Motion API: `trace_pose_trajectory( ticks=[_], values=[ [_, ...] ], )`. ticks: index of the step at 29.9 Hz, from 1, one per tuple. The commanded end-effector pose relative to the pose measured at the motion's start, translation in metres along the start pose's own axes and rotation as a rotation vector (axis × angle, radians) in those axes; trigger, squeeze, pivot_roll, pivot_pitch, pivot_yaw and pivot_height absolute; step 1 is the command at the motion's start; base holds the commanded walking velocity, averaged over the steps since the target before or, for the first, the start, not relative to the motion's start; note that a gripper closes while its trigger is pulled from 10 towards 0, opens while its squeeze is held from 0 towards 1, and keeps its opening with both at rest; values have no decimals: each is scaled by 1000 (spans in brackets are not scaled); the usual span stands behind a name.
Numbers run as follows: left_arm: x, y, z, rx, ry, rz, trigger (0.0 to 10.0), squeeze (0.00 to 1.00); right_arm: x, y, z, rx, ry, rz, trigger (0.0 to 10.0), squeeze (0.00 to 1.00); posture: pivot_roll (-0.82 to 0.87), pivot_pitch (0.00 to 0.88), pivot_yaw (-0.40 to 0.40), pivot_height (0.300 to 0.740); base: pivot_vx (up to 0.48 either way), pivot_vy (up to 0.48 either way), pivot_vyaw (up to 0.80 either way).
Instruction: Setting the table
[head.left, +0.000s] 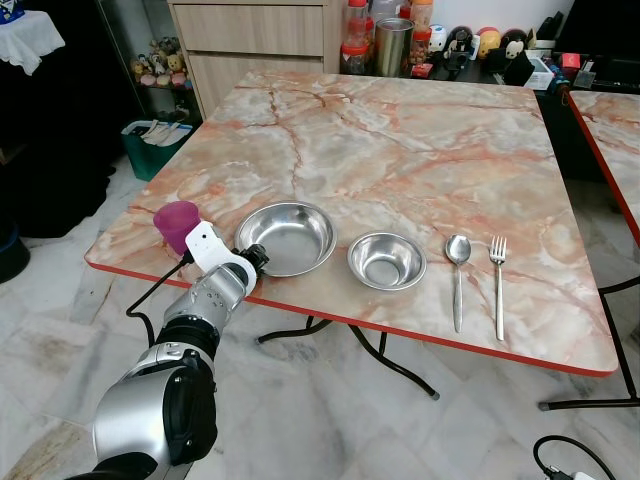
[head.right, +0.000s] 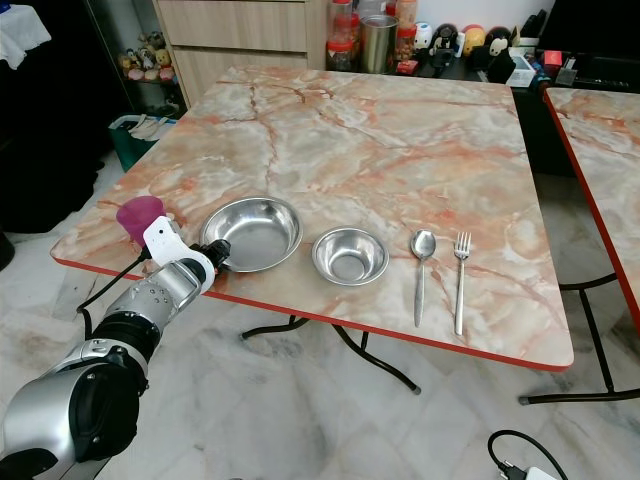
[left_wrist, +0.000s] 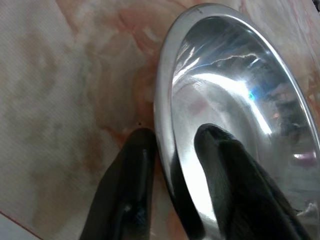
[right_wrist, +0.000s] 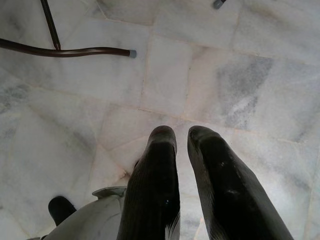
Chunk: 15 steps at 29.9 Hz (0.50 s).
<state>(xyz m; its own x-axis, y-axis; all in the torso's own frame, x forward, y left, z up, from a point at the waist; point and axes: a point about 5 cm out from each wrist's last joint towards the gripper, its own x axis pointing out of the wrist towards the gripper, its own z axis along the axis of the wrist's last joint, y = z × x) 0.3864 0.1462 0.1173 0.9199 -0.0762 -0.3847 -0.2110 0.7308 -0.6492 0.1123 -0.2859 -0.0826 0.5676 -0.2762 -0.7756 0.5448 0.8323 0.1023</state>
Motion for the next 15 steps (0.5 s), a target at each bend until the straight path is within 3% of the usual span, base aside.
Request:
trace_pose_trajectory(
  ticks=[1,15],
  values=[
    [0,0,5,17,-7,9,0,0,0,-1,0,13,-8,-6,10000,0,66,58,39,740,0,0,0],
    [0,2,1,14,7,26,0,0,0,0,0,16,-9,-6,10000,0,65,52,38,740,0,0,0]
  ],
)
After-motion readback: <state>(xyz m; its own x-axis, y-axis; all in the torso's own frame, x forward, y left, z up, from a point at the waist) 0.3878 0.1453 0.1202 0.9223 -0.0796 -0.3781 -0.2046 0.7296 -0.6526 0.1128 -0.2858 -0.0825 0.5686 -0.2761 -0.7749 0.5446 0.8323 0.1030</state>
